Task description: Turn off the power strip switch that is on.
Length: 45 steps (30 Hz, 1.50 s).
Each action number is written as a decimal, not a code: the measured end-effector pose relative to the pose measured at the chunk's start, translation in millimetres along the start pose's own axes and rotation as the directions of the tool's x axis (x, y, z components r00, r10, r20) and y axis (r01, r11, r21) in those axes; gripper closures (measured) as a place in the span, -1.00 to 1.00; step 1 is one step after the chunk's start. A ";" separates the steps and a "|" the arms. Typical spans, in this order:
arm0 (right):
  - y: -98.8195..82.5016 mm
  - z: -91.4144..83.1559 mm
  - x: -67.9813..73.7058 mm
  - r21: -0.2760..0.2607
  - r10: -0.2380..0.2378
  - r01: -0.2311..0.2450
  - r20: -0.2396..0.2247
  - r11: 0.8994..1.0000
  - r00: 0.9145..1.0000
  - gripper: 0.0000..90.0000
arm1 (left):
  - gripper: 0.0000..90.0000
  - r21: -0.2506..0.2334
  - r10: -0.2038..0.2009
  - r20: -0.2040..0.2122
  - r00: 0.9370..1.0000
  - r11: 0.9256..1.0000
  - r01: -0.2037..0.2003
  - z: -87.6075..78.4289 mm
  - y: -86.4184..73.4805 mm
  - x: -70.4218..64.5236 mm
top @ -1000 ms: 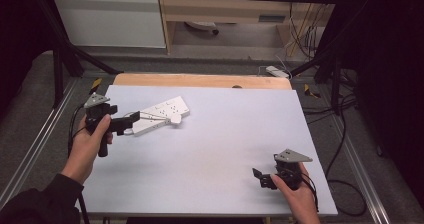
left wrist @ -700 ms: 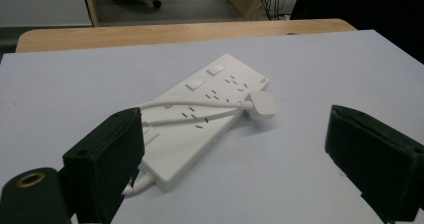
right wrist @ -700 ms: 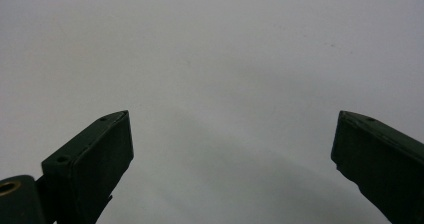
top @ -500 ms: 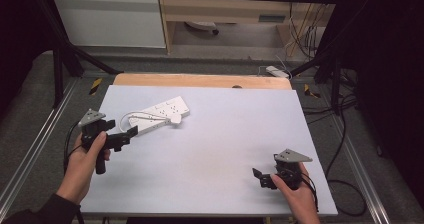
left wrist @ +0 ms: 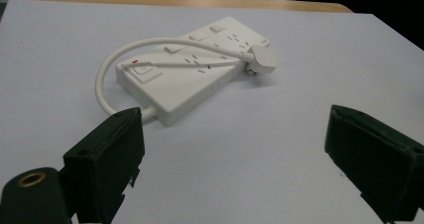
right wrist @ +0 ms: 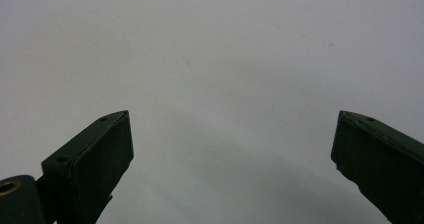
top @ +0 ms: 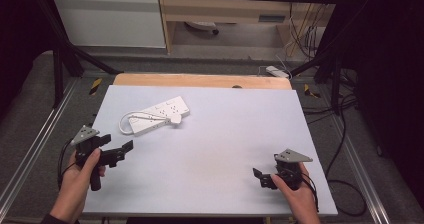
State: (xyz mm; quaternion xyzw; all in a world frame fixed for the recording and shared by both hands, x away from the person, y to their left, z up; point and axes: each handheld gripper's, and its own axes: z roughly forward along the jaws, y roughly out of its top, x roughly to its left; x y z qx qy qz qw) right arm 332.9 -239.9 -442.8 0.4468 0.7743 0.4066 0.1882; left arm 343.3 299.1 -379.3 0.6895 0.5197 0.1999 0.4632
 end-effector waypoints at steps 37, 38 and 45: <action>-1.0 0.3 -0.9 0.002 0.003 -0.003 0.008 1.000 1.000 -0.92 | -0.84 -0.024 0.099 0.071 0.993 0.995 -0.097 -24.4 -69.4 -13.9; -1.1 0.4 -1.1 0.003 0.000 0.000 0.009 1.000 1.000 -0.92 | -0.84 -0.022 0.104 0.076 0.992 0.994 -0.103 -24.4 -69.7 -15.1; -1.3 0.3 -1.3 0.004 0.007 -0.007 0.012 1.000 1.000 -0.92 | -0.84 -0.014 0.132 0.091 0.987 0.991 -0.132 -22.3 -74.5 -25.8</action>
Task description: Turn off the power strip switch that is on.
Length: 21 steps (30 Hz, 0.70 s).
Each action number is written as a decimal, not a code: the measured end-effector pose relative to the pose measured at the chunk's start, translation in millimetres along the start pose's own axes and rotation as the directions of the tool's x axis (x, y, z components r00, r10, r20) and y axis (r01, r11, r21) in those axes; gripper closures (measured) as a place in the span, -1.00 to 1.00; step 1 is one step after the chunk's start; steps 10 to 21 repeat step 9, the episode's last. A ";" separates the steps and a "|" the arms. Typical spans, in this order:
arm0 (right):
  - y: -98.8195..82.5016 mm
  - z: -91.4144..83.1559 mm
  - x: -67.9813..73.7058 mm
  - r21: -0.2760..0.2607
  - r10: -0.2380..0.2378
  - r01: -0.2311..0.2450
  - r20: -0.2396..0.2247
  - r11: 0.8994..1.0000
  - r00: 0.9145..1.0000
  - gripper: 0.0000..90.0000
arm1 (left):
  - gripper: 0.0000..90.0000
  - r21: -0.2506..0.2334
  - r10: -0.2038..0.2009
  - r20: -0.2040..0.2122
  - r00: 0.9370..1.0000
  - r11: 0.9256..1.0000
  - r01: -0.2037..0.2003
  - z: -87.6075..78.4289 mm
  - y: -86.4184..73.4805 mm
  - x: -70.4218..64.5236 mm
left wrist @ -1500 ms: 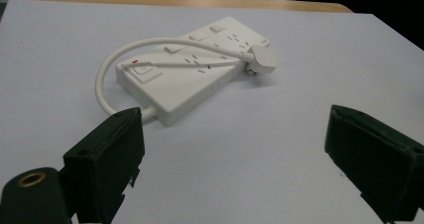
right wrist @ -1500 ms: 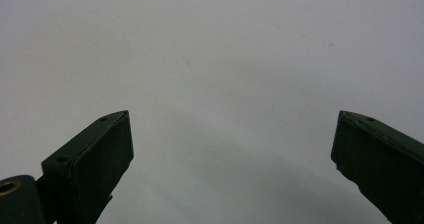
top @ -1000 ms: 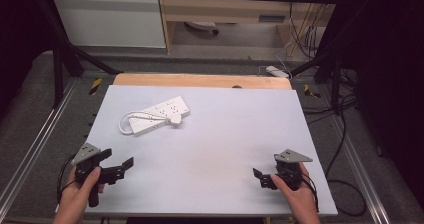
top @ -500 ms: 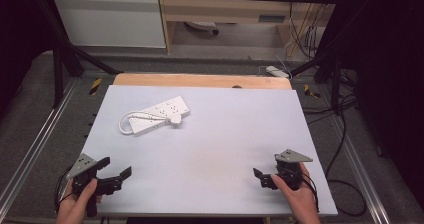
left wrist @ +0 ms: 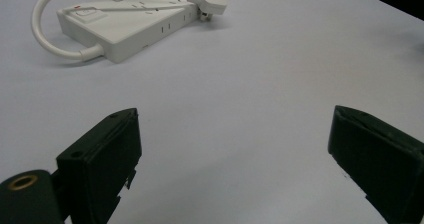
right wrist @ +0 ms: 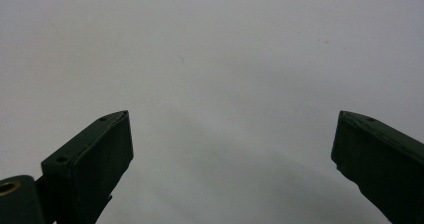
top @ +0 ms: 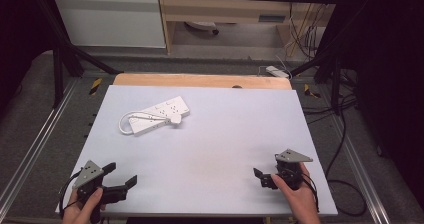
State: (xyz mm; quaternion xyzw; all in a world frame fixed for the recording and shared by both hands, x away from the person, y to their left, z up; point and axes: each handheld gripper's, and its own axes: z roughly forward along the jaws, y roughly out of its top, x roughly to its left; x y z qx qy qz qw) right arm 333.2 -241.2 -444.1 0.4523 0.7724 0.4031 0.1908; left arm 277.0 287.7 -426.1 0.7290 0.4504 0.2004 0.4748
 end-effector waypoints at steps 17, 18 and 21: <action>0.6 6.9 -6.8 -0.005 0.018 -0.017 0.038 1.000 0.999 -0.93 | -0.84 0.030 0.023 -0.002 1.000 0.999 -0.022 13.6 0.8 -10.2; 0.6 6.9 -6.8 -0.005 0.018 -0.017 0.038 1.000 0.999 -0.93 | -0.84 0.030 0.023 -0.002 1.000 0.999 -0.022 13.6 0.8 -10.2; 0.6 6.9 -6.8 -0.005 0.018 -0.017 0.038 1.000 0.999 -0.93 | -0.84 0.030 0.023 -0.002 1.000 0.999 -0.022 13.6 0.8 -10.2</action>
